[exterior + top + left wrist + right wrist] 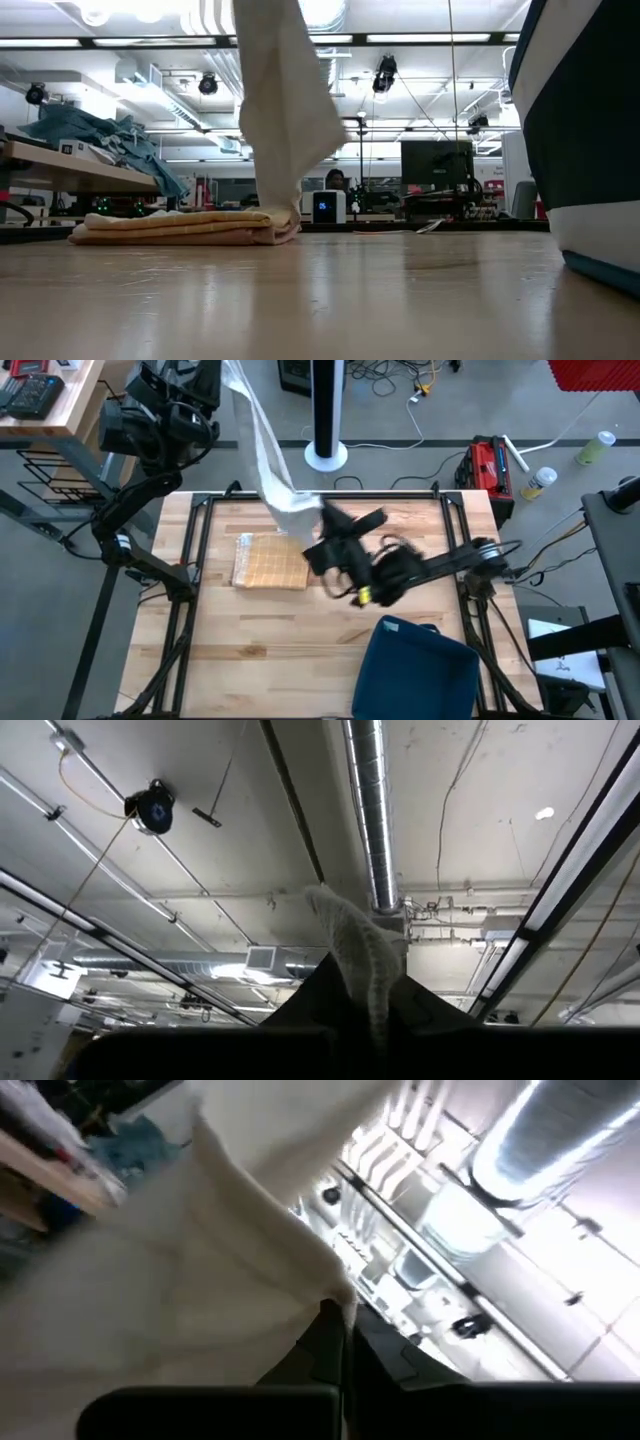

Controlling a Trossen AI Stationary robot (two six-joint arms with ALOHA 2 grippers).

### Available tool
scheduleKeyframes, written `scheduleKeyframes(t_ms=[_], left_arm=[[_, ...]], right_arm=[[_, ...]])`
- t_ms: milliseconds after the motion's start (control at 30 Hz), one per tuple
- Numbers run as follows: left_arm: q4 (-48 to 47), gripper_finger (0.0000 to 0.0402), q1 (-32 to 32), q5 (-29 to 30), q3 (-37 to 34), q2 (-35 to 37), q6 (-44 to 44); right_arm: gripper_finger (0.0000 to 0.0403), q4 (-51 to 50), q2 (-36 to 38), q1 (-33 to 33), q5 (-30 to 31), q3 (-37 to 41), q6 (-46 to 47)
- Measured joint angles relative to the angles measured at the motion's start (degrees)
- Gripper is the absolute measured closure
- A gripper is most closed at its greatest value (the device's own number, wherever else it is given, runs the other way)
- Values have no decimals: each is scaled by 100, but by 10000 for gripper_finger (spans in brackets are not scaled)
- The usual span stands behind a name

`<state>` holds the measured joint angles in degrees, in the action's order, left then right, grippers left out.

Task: Fold towel
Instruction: Fold the white towel

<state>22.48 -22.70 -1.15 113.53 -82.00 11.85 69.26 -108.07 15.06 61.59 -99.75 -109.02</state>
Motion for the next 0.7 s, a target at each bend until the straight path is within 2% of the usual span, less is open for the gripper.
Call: scheduleKeyframes(t_ms=[233,333,433,567,700], left_arm=[[70,395,0,7,5,59,-1114],[130,399,-4,7,5,104,-2225],[149,395,-7,4,7,154,-3179],[307,395,-149,-13,7,110,-4125],[297,399,-379,-268,0,92,-4669]], right_arm=[[402,-372,1582,11,3,-6,-391],[403,-1176,2170,-109,-133,-28,56],[403,-2438,2619,-281,-317,-201,981],[403,-3756,2871,-615,-759,-749,1953],[403,-4155,2740,-738,-762,-1281,1961]])
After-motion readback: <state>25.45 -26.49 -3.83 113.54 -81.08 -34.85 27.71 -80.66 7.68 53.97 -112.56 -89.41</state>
